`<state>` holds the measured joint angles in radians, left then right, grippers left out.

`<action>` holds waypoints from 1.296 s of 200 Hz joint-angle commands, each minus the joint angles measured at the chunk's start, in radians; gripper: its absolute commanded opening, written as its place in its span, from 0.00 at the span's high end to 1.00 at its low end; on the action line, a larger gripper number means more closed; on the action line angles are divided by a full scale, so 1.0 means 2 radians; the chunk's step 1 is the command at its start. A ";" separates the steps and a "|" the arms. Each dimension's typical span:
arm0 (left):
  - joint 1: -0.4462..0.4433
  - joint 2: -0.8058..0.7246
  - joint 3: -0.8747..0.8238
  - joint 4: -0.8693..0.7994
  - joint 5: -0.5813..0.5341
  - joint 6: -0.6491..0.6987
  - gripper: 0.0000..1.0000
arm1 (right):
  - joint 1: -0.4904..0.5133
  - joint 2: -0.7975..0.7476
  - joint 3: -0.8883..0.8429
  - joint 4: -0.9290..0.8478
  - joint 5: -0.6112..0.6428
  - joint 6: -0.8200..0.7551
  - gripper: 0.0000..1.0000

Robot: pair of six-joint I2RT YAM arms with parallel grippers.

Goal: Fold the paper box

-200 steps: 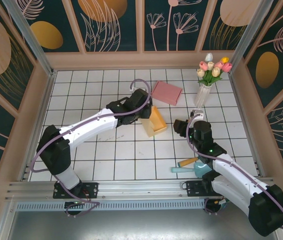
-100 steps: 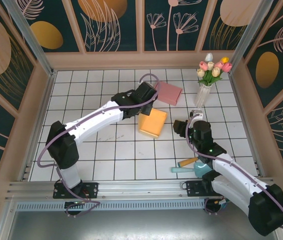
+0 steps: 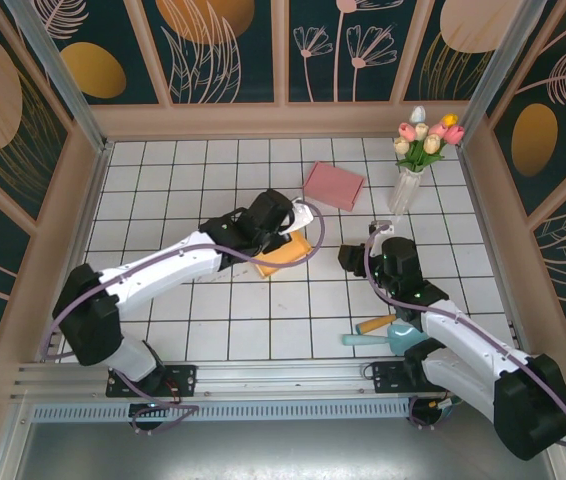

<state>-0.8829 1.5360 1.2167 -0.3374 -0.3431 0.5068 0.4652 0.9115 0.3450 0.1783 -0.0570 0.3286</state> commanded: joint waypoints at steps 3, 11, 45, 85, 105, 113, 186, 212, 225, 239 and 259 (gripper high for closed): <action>-0.001 -0.024 -0.014 0.032 0.080 0.117 0.94 | -0.002 -0.005 0.011 0.020 -0.007 -0.003 0.39; 0.000 -0.022 -0.011 0.025 0.089 0.124 0.94 | -0.002 -0.001 0.012 0.022 -0.005 -0.013 0.39; -0.001 -0.014 0.004 0.006 0.101 0.132 0.96 | -0.001 0.010 0.016 0.034 0.017 -0.085 0.39; -0.001 -0.044 -0.007 0.009 0.120 0.138 0.96 | -0.011 0.013 -0.022 0.175 0.004 -0.272 0.37; -0.001 -0.062 -0.014 0.008 0.133 0.145 0.96 | -0.046 0.044 -0.015 0.239 -0.092 -0.360 0.36; -0.001 -0.066 -0.016 0.008 0.136 0.146 0.97 | -0.060 0.058 -0.003 0.237 -0.129 -0.387 0.36; -0.001 -0.085 -0.036 0.026 0.156 0.175 0.98 | -0.149 0.074 0.095 0.031 -0.313 -0.579 0.35; -0.001 -0.094 -0.050 0.041 0.162 0.180 0.98 | -0.153 0.102 0.152 -0.064 -0.301 -0.644 0.35; -0.001 -0.096 -0.054 0.044 0.165 0.184 0.98 | -0.153 0.103 0.157 -0.063 -0.301 -0.651 0.35; -0.001 -0.097 -0.054 0.044 0.167 0.184 0.98 | -0.153 0.102 0.156 -0.047 -0.298 -0.656 0.35; -0.001 -0.098 -0.056 0.044 0.170 0.184 0.98 | -0.153 0.108 0.165 -0.047 -0.287 -0.666 0.35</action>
<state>-0.8829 1.3678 1.1137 -0.2878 -0.0334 0.8543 0.1642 1.1156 0.6350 0.1329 -0.6079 -0.9207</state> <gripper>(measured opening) 0.057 0.653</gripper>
